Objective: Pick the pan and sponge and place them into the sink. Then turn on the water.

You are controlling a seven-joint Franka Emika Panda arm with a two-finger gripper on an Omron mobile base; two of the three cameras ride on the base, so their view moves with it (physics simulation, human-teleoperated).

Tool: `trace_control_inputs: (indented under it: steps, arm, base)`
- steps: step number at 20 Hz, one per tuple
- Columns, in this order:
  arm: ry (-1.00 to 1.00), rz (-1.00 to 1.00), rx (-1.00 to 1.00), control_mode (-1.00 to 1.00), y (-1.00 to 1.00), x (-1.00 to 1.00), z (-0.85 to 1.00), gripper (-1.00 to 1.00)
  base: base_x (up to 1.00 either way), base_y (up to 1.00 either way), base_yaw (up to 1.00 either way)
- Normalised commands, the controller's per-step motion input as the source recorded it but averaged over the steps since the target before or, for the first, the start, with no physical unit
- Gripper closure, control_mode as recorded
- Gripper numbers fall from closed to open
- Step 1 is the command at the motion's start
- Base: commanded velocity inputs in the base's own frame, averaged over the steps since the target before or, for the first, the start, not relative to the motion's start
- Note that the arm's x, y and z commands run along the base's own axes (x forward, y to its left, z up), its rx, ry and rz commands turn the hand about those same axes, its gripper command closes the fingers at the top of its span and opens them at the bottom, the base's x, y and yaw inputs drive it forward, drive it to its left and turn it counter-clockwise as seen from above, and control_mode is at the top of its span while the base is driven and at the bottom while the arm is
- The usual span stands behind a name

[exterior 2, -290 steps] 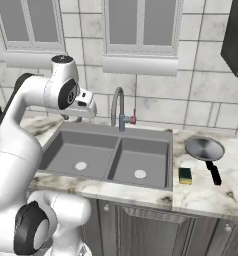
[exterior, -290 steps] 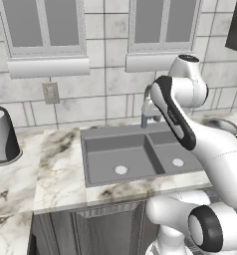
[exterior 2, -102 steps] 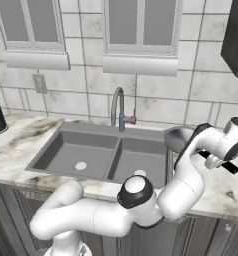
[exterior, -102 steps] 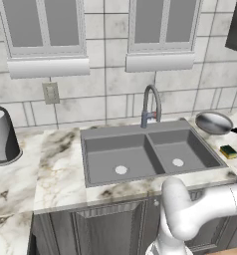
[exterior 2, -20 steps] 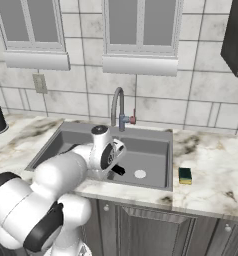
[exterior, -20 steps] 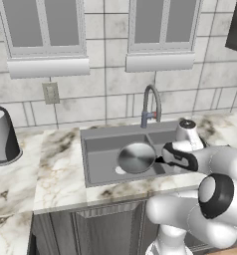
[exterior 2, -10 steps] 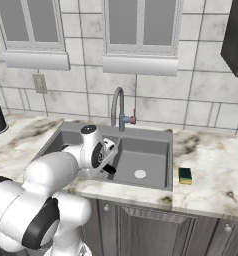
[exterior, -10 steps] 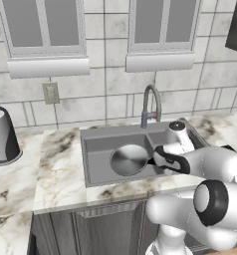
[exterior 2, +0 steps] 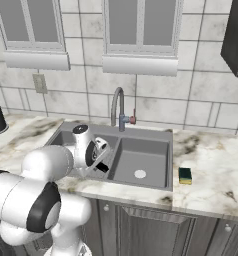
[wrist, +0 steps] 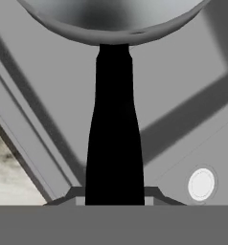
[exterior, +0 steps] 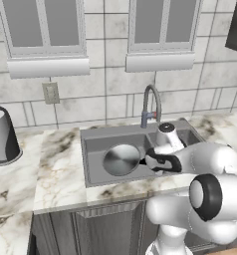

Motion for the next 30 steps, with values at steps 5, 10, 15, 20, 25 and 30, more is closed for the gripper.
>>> trace_control_inputs:
  steps: [5, 10, 15, 20, 25, 30]
  arm:
    - [0.0, 0.0, 0.0, -1.0, 0.26, 0.25, -0.03, 1.0]
    - [0.0, -0.02, 0.0, -1.0, 0.29, 0.27, 0.0, 1.0]
    - [0.0, -0.02, 0.0, -1.0, 0.33, 0.25, -0.02, 1.0]
    - [0.01, -0.01, 0.0, -1.0, 0.33, 0.3, -0.1, 1.0]
    - [0.0, 0.0, -0.02, -1.0, 0.23, 0.3, -0.14, 1.0]
    - [0.0, 0.0, -0.03, -1.0, 0.15, 0.3, -0.24, 1.0]
  base:
    - [0.0, 0.0, 0.0]
    - [0.0, 0.0, 0.0]
    - [0.0, 0.0, 0.0]
    - [0.0, 0.0, 0.0]
    - [0.0, 0.0, 0.0]
    - [0.0, 0.0, 0.0]
